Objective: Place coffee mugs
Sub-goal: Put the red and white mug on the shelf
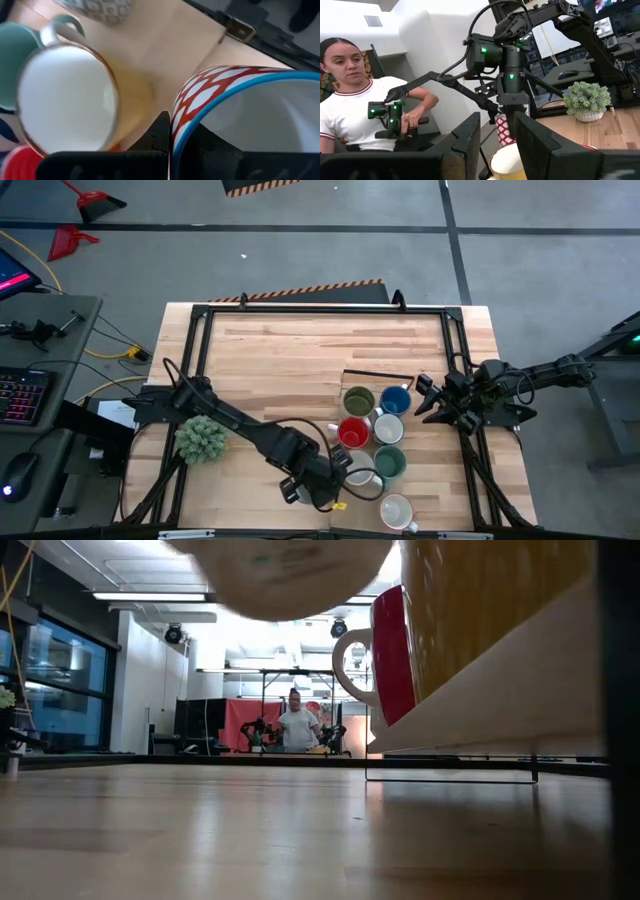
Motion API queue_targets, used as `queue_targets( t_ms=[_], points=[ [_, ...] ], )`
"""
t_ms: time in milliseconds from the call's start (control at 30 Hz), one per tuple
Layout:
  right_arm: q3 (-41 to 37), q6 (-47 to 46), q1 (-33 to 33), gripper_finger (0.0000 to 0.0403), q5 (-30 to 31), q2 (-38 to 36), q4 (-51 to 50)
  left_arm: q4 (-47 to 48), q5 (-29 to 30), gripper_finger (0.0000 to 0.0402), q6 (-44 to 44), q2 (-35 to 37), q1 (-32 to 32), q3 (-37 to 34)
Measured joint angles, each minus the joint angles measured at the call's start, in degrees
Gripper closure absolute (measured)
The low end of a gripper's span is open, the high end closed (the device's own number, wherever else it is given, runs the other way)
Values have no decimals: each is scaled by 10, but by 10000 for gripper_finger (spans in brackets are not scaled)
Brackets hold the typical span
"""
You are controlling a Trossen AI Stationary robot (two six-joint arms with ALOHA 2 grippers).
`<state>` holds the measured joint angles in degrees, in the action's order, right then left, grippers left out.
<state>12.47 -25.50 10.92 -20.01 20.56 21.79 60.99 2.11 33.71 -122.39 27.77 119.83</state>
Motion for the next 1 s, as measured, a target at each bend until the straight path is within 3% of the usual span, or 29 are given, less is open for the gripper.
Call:
queue_targets(
  t_ms=[300, 533, 1000],
  points=[
    [0, 0, 0, 295, 0, 0, 2, -61, -16, 392, 10, 0, -5, 1],
    [0, 0, 0, 295, 0, 0, 2, -38, -43, 392, -19, -13, -5, 1],
    [0, -13, 0, 295, -5, 1, -9, 47, -33, 392, -46, -64, 12, -1]
  ],
)
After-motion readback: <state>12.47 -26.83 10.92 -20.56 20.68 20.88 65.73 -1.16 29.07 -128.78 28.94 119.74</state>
